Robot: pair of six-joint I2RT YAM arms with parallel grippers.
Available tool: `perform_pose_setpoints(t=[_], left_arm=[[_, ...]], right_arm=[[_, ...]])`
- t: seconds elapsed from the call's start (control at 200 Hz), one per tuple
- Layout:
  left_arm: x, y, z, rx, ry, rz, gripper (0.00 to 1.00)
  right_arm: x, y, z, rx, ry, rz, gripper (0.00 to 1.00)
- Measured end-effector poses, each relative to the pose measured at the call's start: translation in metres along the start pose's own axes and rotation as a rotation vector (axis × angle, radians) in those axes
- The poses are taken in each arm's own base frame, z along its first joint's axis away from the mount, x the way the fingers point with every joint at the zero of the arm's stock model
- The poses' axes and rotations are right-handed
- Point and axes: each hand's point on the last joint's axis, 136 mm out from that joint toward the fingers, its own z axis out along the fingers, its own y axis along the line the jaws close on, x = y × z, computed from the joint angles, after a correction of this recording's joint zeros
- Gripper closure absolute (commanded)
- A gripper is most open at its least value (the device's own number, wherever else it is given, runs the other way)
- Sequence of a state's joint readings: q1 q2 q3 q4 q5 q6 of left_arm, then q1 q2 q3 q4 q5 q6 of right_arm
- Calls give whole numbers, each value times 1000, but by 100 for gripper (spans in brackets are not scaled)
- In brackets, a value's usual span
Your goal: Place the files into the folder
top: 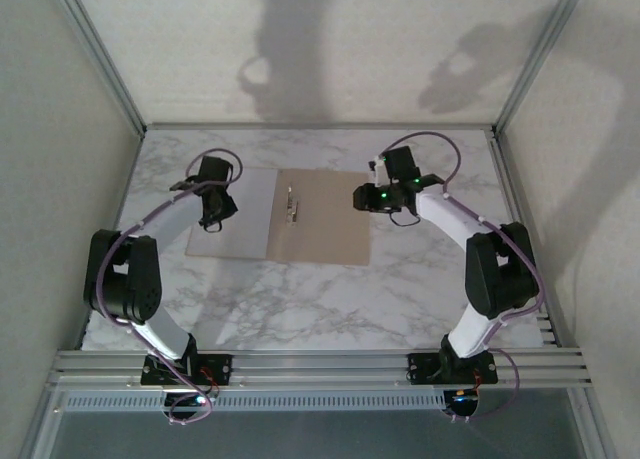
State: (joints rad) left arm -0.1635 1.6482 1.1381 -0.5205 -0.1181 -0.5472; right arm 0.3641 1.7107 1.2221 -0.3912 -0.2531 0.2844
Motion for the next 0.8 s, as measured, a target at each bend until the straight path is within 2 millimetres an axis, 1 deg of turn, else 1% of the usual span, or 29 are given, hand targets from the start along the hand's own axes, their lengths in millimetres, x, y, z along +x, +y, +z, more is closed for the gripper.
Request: perform_pose_setpoints(t=[0.075, 0.13, 0.185, 0.275, 0.371, 0.476, 0.556, 0.801], left_arm=[[-14, -19, -18, 15, -45, 24, 67], [-22, -38, -33, 47, -75, 46, 67], [-27, -57, -48, 85, -105, 66, 66], [-28, -85, -69, 142, -131, 103, 67], [-21, -106, -83, 196, -137, 133, 67], [-11, -117, -89, 223, -124, 155, 68], [-5, -122, -90, 236, -112, 163, 68], [4, -130, -94, 262, -94, 173, 68]], right_arm=[[-6, -28, 4, 58, 4, 46, 54], [-13, -47, 10, 95, 11, 77, 55], [-21, -61, 18, 119, 14, 102, 55], [-38, -81, 31, 139, 12, 135, 55], [-57, -99, 44, 154, 11, 167, 56], [-80, -117, 58, 165, 1, 202, 56], [-91, -132, 64, 180, -11, 235, 56], [-97, -184, 55, 246, -39, 395, 53]])
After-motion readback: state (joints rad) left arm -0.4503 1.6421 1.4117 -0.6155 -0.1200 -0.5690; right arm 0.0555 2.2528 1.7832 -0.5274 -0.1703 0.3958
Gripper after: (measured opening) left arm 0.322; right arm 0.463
